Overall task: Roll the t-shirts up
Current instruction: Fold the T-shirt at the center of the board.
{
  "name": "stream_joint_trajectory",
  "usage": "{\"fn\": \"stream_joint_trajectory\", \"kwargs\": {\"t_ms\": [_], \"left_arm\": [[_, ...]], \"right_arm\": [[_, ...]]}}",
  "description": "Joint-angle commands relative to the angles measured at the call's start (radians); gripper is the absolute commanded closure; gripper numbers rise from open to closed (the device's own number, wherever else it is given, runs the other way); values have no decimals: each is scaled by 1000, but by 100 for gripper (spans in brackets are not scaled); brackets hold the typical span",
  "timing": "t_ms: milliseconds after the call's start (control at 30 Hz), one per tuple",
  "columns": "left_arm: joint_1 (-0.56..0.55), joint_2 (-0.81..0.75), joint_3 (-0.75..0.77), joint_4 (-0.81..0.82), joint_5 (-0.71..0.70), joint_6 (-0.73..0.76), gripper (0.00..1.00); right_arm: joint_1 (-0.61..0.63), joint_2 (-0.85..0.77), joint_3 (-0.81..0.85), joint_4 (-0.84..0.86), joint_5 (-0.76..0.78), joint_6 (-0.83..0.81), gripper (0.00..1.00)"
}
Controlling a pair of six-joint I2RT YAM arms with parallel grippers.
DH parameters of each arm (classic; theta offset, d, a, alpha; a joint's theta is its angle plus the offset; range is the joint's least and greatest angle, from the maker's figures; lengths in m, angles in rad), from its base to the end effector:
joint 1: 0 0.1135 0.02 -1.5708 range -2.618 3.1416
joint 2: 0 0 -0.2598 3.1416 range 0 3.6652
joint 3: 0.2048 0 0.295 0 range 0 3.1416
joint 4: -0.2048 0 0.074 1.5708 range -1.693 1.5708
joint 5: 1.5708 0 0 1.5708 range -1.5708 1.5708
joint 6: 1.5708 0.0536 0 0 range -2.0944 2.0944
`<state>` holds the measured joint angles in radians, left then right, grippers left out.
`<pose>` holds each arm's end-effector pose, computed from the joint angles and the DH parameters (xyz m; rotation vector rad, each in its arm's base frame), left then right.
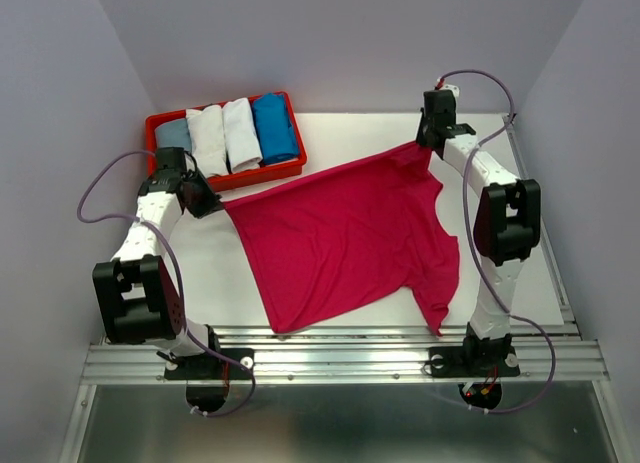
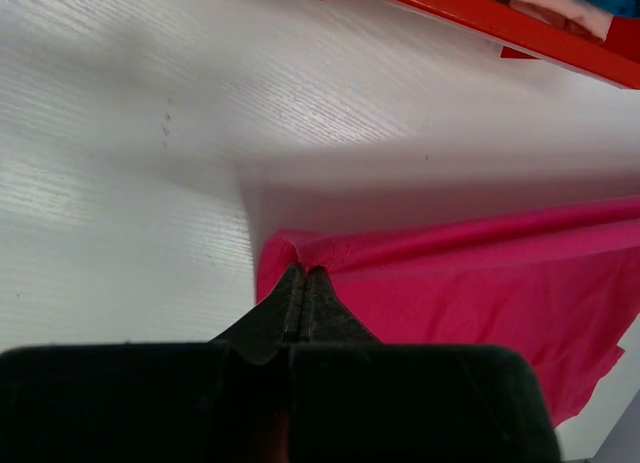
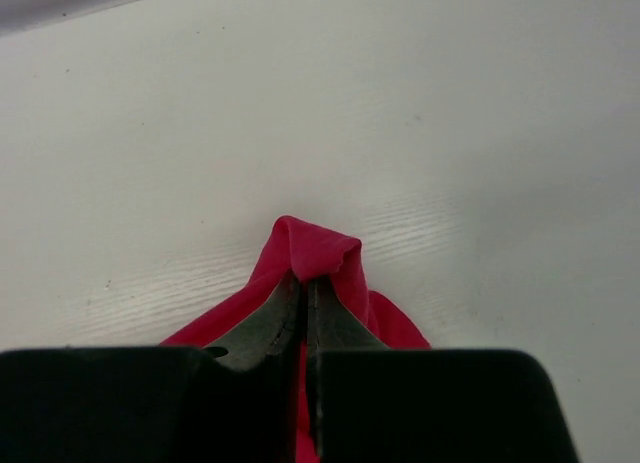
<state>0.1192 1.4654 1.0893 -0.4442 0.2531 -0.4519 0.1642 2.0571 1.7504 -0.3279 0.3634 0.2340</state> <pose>0.3682 0.0306 0.2295 -0.5614 2.3400 -0.4583 0.5307 0.0686 0.2396 0.2751 2.1456 -0.1725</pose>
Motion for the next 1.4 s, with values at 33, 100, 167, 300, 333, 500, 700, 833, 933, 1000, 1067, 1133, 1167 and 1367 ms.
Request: {"fn": "stream_joint_trajectory", "kwargs": {"t_ms": [33, 100, 167, 300, 333, 500, 700, 833, 933, 1000, 1067, 1133, 1167, 1367], "left_arm": [[46, -20, 37, -19, -120, 24, 100], [50, -27, 35, -18, -120, 24, 100], [51, -27, 34, -19, -120, 25, 100], [51, -23, 24, -19, -109, 25, 100], [51, -25, 21, -19, -110, 25, 100], [51, -37, 3, -25, -114, 24, 100], [51, -57, 3, -33, -120, 22, 100], [51, -76, 7, -39, -109, 24, 100], [51, -94, 6, -44, -109, 24, 100], [51, -102, -5, -47, -104, 28, 100], [51, -102, -23, -45, -101, 28, 100], [51, -100, -45, -36, -88, 24, 100], [51, -99, -49, -33, -83, 24, 100], [51, -103, -51, -37, -81, 21, 100]], "right_arm": [[-37, 47, 96, 85, 59, 40, 99], [-37, 60, 98, 99, 55, 59, 99], [-37, 74, 104, 133, 48, 79, 99], [-37, 116, 115, 202, 5, 108, 99], [-37, 127, 123, 220, 0, 119, 99], [-37, 205, 201, 219, -49, 149, 99], [-46, 209, 225, 260, -171, 188, 99], [-46, 241, 294, 267, -239, 188, 99], [-46, 248, 301, 306, -262, 199, 99], [-46, 282, 330, 311, -279, 203, 99], [-46, 307, 356, 311, -299, 203, 99], [-46, 340, 394, 314, -322, 208, 99], [-46, 350, 406, 314, -326, 209, 99], [-46, 408, 458, 308, -348, 220, 99]]}}
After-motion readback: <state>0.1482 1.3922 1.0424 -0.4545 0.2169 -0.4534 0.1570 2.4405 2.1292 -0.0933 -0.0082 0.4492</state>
